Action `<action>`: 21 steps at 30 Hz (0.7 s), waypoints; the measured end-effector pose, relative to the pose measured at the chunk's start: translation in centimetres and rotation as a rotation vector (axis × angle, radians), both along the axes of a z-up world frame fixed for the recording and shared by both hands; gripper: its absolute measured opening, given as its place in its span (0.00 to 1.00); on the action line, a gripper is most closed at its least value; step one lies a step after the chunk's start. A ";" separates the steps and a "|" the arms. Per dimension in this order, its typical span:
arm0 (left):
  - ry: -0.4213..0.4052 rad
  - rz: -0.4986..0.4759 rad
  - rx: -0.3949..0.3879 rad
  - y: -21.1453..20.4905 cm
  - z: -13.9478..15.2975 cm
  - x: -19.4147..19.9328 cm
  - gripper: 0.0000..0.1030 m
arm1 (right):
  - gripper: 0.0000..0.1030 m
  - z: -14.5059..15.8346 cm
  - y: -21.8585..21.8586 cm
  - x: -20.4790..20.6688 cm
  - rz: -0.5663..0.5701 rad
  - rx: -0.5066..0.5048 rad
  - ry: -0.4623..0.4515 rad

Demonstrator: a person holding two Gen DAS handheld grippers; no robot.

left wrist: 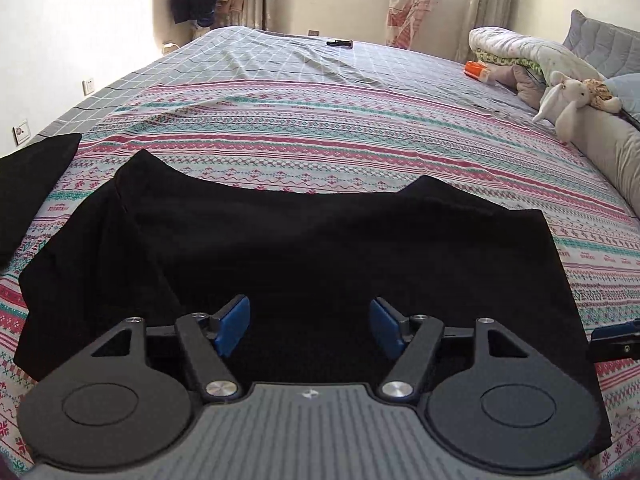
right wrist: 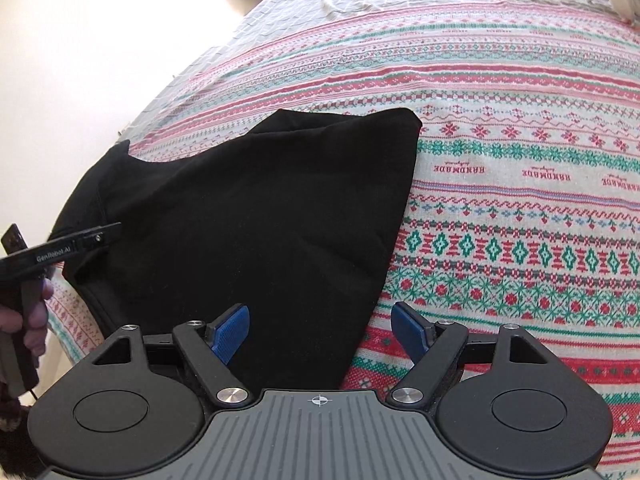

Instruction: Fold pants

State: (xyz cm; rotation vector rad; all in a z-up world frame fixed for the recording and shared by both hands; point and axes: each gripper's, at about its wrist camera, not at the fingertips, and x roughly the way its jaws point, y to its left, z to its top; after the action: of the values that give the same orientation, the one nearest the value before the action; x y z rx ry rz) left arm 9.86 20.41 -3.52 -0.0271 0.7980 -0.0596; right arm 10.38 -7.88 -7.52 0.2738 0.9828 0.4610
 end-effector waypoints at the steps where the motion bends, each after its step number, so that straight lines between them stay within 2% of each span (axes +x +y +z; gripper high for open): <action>1: 0.007 -0.024 -0.011 -0.4 -0.2 -0.3 0.76 | 0.77 -0.1 -0.2 -0.1 0.005 0.020 0.017; 6: 0.055 -0.139 -0.045 -2.8 -1.5 -1.3 0.76 | 0.74 -0.7 -0.9 -1.2 0.023 0.112 0.092; 8: 0.072 -0.190 -0.060 -3.6 -2.0 -1.6 0.76 | 0.55 -0.9 -1.3 -1.6 0.028 0.138 0.117; 10: 0.078 -0.233 -0.088 -4.3 -2.3 -2.0 0.76 | 0.42 -1.3 -1.6 -2.1 0.052 0.171 0.149; 14: 0.073 -0.319 -0.130 -5.4 -2.5 -2.6 0.76 | 0.36 -2.1 -2.7 -3.1 0.060 0.237 0.205; 21: 0.028 -0.496 -0.107 -8.1 -2.4 -4.4 0.76 | 0.31 -3.8 -4.7 -4.3 0.061 0.382 0.312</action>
State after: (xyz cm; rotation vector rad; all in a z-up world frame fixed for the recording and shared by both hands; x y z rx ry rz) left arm 5.42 12.36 -5.88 0.0697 0.8136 -0.5725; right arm 6.03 -12.58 -11.28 0.6769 1.2064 0.6755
